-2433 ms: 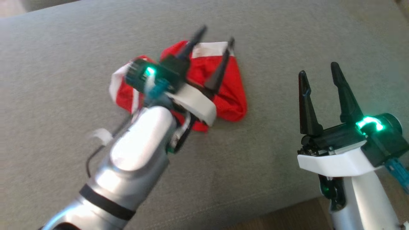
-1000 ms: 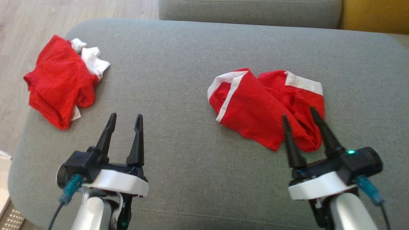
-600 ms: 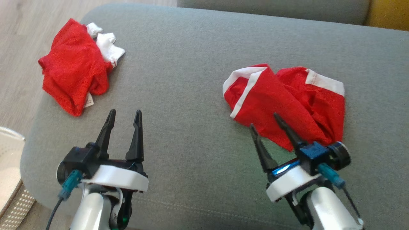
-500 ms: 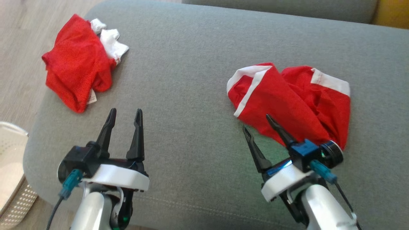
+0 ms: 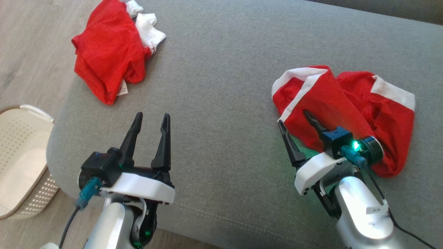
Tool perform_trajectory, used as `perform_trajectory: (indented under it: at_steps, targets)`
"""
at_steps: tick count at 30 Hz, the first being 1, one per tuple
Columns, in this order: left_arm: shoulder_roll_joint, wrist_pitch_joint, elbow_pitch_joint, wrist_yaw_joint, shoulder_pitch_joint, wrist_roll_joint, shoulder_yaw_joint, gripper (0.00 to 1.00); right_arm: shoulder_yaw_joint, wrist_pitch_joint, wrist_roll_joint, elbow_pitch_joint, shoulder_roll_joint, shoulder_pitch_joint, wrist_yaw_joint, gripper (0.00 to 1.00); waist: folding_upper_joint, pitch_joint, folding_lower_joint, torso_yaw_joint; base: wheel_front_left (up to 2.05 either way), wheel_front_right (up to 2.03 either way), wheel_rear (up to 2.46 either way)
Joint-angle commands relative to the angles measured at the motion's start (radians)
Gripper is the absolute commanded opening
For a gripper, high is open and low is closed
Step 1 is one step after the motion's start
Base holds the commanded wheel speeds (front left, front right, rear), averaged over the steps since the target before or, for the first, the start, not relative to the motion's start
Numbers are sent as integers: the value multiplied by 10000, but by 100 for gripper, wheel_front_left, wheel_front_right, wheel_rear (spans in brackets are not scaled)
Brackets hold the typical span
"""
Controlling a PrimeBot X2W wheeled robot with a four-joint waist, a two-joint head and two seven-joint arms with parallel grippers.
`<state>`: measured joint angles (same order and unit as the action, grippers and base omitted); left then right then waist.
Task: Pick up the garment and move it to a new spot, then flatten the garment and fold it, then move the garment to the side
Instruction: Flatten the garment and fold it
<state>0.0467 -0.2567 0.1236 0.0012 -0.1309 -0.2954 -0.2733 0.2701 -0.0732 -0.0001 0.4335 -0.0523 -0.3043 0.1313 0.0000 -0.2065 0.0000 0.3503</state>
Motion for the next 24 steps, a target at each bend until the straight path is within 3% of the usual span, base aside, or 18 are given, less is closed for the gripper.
perform_trajectory:
  at_steps: [1, 14, 15, 16, 17, 18, 24]
  targets:
    - [36, -51, -366, 42, -391, -91, 304, 100, 142, 1, -41, -168, 20, -421, -6, 100, 0, -67, 0, 115, 0, 0, 0]
    - [36, -51, -420, 146, -439, -317, 106, 100, -105, 175, -285, 1013, 20, -993, -6, 100, 0, -279, 0, 514, 0, 0, 0]
    - [36, -51, -424, 151, -446, -324, 106, 100, -113, 189, -281, 1083, 20, -1014, -6, 77, 0, -291, 0, 517, 0, 0, 0]
    - [36, -51, -428, 155, -451, -329, 109, 100, -111, 193, -272, 1143, 20, -1036, -6, 46, 0, -301, 0, 514, 0, 0, 0]
    - [36, -51, -430, 164, -453, -334, 114, 100, -110, 186, -267, 1198, 20, -1058, -6, 32, 0, -308, 0, 507, 0, 0, 0]
    - [36, -51, -429, 173, -455, -341, 117, 100, -108, 174, -265, 1250, 20, -1080, -6, 0, 0, -312, 0, 498, 0, 0, 0]
    - [36, -51, -391, 178, -455, -359, 161, 100, -110, -82, -197, 1267, 20, -1120, -6, 0, 0, -258, 0, 357, 0, 0, 0]
